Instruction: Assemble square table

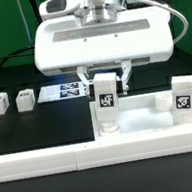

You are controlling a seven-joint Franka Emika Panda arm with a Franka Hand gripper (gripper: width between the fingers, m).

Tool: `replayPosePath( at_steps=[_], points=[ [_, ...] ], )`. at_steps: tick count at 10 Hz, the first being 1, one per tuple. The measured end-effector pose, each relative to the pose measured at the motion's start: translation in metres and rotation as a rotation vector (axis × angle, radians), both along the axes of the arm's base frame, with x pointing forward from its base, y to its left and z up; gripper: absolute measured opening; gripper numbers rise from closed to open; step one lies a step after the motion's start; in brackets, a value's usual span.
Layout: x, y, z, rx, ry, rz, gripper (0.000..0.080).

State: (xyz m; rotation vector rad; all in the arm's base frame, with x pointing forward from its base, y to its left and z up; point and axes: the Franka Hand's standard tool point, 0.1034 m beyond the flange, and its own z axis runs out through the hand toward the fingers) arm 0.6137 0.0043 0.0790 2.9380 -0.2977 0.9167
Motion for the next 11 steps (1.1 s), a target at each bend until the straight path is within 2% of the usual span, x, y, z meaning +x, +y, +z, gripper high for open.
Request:
replayPosePath(
  at_steps=[3,7,8,9,10,11],
  points=[
    [-0.003,0.0051,-0.0067,-0.002,0.012,0.009,0.029],
    [-0.0035,0.0048,-0.0081,-0.002,0.016,0.009,0.029],
    [-0.0036,0.0048,-0.0081,-0.002,0.016,0.009,0.0453],
    [-0.0036,0.0047,-0.0082,-0.002,0.016,0.009,0.0453],
    [-0.0036,0.0047,-0.0082,-0.002,0.016,0.009,0.0612],
    [-0.0037,0.0047,-0.0083,-0.002,0.016,0.009,0.0639]
  ],
)
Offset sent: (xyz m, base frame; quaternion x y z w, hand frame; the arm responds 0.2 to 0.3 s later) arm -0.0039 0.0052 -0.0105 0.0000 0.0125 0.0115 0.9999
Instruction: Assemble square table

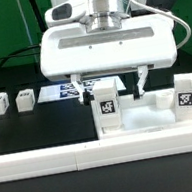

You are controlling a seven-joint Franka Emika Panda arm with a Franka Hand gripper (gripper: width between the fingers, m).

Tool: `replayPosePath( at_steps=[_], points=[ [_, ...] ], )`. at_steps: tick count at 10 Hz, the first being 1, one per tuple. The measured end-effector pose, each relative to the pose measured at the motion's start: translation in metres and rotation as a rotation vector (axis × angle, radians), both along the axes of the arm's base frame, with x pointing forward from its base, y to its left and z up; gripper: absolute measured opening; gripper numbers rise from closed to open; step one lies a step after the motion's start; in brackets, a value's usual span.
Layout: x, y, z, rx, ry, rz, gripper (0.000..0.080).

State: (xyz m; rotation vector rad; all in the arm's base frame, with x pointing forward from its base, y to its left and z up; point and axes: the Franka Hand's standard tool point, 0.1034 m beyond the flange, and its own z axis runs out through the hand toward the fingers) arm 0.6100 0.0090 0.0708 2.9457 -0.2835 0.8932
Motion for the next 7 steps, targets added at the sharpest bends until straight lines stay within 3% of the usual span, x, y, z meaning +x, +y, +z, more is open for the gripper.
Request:
replayPosePath(
  at_steps=[5,6,7],
  points=[
    [0.0,0.0,0.0,0.0,0.0,0.0,0.0649],
    [0.0,-0.004,-0.001,-0.001,0.029,0.013,0.0649],
    [0.006,-0.019,0.008,0.025,0.084,0.01,0.0649]
  ],
)
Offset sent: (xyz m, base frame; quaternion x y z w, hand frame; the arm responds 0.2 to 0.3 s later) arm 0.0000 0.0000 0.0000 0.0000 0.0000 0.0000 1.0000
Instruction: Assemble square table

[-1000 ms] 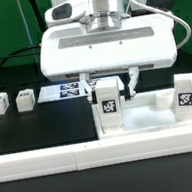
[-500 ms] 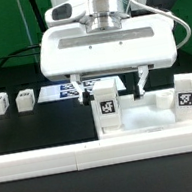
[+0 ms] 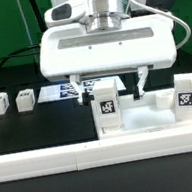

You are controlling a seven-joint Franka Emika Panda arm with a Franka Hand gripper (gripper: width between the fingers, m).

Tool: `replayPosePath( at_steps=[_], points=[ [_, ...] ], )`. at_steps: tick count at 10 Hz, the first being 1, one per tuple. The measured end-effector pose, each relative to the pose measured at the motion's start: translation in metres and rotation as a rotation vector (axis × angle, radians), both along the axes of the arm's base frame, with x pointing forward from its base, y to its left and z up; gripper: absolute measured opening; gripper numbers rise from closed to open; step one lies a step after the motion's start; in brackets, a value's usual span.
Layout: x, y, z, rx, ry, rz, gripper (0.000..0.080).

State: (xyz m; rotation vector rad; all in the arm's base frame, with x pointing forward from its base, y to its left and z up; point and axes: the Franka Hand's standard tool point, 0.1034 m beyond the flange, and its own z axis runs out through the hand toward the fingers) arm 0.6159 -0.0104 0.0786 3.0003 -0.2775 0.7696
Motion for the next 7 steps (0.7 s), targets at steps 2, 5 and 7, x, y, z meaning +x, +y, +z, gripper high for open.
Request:
replayPosePath(
  at_steps=[2,5,7],
  points=[
    [0.006,-0.003,0.012,0.06,0.079,-0.014,0.0649],
    [0.009,0.013,0.018,0.157,0.311,0.009,0.0649],
    [0.012,0.019,0.016,0.192,0.414,0.022,0.0649]
  ],
)
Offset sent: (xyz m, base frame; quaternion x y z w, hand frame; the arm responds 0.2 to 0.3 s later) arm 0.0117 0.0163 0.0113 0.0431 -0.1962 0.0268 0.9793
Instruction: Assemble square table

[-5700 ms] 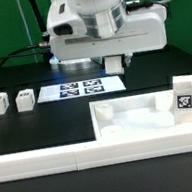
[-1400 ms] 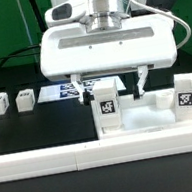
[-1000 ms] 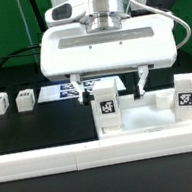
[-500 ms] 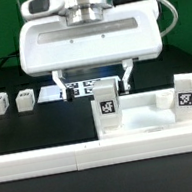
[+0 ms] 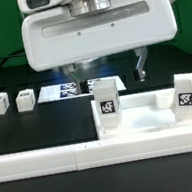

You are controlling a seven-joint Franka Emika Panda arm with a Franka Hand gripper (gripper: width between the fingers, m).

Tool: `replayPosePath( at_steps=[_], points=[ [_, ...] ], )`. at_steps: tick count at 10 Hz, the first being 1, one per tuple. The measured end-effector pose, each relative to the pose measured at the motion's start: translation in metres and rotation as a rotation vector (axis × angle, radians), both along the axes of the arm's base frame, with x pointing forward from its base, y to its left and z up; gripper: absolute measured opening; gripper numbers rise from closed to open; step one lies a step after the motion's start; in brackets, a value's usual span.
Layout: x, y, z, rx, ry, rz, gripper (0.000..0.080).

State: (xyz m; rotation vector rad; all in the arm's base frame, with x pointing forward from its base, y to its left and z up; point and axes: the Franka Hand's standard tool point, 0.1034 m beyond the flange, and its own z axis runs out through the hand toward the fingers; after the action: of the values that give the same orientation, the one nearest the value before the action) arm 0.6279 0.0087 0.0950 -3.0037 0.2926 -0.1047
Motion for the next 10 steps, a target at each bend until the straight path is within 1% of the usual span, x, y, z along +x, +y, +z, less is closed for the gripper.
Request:
replayPosePath(
  at_steps=[2,4,7,8,9,10],
  points=[
    [-0.001,-0.001,-0.006,0.002,0.016,0.009,0.0649],
    [-0.005,-0.007,-0.013,0.0,0.032,0.008,0.0649],
    [-0.005,-0.006,-0.013,0.001,0.034,-0.009,0.063],
    [-0.005,-0.005,-0.013,0.006,0.038,-0.048,0.0437],
    [-0.005,-0.008,-0.013,0.009,0.05,-0.157,0.0301],
    [-0.005,-0.009,-0.014,0.01,0.053,-0.186,0.0298]
  ],
)
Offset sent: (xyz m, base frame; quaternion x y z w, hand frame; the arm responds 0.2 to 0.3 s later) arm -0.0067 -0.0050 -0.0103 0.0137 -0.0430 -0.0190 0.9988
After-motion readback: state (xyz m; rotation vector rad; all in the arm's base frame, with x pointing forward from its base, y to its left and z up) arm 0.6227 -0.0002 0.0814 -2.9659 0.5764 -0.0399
